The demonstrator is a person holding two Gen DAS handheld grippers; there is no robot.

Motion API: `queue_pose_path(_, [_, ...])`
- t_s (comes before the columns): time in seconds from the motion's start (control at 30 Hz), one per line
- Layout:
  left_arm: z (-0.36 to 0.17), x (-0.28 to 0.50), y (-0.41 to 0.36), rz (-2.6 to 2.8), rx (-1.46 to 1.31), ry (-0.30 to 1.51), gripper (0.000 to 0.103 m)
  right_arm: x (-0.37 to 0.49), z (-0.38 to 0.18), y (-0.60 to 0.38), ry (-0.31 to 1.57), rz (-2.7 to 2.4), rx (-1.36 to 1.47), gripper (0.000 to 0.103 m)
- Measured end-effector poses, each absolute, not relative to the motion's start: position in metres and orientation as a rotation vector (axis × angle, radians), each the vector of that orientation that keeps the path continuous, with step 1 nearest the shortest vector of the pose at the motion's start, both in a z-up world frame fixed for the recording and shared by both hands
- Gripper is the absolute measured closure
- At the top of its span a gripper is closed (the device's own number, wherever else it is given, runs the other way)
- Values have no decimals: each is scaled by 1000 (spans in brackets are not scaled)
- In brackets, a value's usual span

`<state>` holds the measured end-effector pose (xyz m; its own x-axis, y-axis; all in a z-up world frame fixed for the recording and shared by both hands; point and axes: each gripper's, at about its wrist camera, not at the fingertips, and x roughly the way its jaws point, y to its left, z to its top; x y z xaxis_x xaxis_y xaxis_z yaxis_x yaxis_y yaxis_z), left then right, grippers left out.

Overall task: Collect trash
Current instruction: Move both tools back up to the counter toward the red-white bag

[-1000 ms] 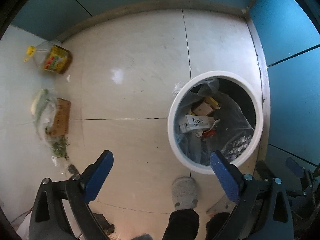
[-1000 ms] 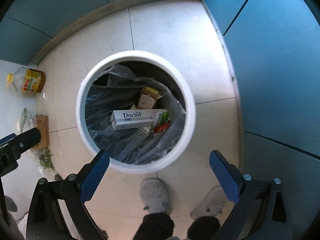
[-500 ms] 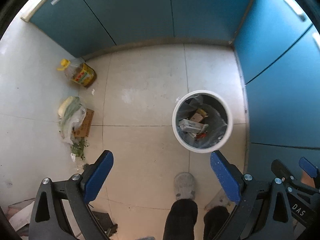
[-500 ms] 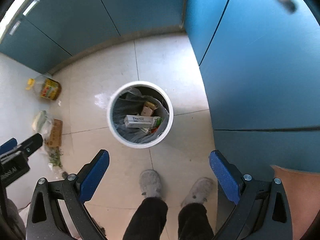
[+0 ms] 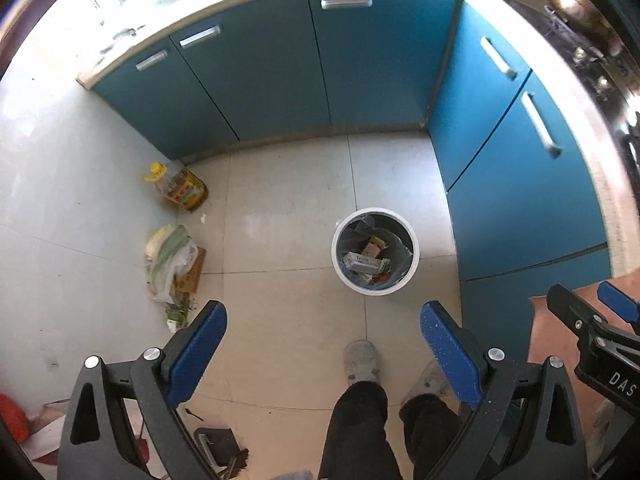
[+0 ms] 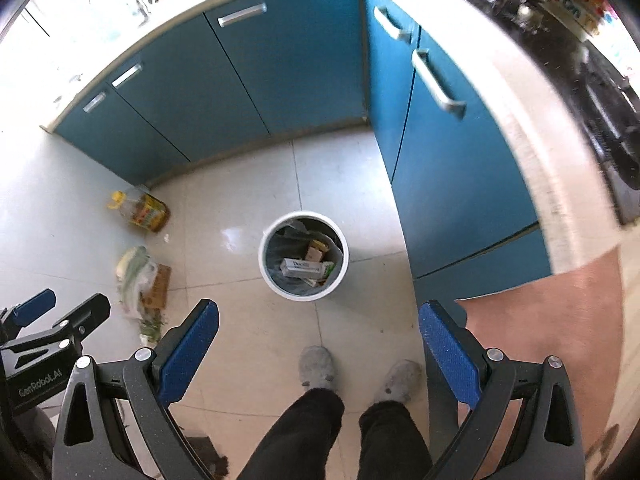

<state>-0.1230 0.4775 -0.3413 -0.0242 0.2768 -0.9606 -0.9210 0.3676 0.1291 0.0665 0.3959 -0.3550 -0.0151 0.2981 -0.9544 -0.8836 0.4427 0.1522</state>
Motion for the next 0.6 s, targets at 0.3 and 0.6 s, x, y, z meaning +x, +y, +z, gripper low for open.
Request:
queue_pose_path(0.3, [-267,-50,445,1054,-531,1160,4,132,-289,335,1325,1037,-324,2])
queue_pose_path(0.6, [-229,154,364,715,-421,1136,4,303,-252,154,1261,600,-35,2])
